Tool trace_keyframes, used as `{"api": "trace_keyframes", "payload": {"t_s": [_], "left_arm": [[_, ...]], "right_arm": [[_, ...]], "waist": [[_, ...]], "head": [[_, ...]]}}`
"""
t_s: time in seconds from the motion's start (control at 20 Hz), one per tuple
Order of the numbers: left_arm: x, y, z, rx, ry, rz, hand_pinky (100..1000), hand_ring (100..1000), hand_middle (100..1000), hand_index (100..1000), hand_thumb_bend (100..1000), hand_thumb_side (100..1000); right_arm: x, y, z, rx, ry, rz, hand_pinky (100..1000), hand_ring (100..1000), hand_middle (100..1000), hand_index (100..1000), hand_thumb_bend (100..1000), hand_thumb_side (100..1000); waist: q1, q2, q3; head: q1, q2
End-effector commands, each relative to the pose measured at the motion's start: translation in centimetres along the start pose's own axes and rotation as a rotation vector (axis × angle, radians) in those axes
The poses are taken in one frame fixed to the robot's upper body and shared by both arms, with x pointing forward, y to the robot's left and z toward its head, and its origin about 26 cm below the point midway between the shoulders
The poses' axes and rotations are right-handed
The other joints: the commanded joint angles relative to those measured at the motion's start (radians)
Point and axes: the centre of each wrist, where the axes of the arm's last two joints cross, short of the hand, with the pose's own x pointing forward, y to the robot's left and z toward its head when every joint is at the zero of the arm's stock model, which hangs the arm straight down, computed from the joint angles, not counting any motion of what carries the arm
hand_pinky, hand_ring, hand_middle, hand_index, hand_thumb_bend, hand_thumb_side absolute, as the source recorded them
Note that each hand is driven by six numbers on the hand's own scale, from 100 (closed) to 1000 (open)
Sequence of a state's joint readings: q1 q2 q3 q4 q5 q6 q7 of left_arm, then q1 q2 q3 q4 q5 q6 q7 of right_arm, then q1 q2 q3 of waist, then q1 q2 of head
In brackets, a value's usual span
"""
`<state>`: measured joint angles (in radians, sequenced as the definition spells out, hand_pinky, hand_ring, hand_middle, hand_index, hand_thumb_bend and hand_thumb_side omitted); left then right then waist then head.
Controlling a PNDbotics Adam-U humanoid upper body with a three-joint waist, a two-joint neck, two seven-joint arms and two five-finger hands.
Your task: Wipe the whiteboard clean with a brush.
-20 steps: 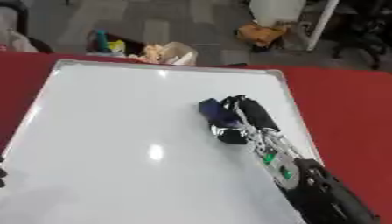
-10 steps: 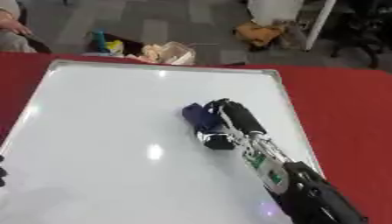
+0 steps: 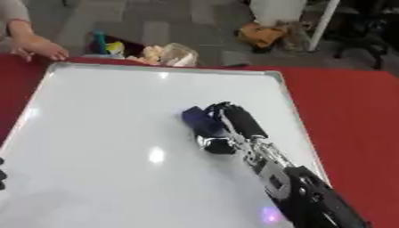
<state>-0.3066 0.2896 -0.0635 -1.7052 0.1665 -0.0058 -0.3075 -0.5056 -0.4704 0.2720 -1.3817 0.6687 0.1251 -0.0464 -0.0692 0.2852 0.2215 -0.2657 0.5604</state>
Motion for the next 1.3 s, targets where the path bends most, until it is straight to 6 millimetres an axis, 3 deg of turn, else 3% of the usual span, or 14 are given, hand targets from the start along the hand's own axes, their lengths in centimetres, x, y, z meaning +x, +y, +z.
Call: {"api": "trace_keyframes", "payload": {"t_s": [0.05, 0.65, 1.3], "left_arm": [[0.7, 0.2, -0.1, -0.002, -0.022, -0.012, 491, 540, 588, 667, 664, 937], [0.6, 0.3, 0.0, 0.002, -0.023, -0.011, 491, 538, 588, 667, 663, 936], [0.6, 0.3, 0.1, 0.005, -0.021, -0.01, 491, 538, 588, 668, 662, 936]], "right_arm": [[-1.7, 3.6, 1.7, 0.119, 0.091, -0.004, 631, 590, 539, 691, 100, 372], [-3.9, 3.9, 2.8, 0.1, 0.205, -0.01, 628, 590, 540, 696, 100, 371], [-5.7, 3.0, 3.8, 0.044, 0.301, -0.017, 626, 591, 538, 699, 100, 363]], "waist": [[0.014, -0.002, -0.003], [0.026, -0.005, -0.02], [0.028, -0.011, -0.033]], "head": [[0.001, -0.001], [0.004, 0.002], [0.008, 0.007]]}}
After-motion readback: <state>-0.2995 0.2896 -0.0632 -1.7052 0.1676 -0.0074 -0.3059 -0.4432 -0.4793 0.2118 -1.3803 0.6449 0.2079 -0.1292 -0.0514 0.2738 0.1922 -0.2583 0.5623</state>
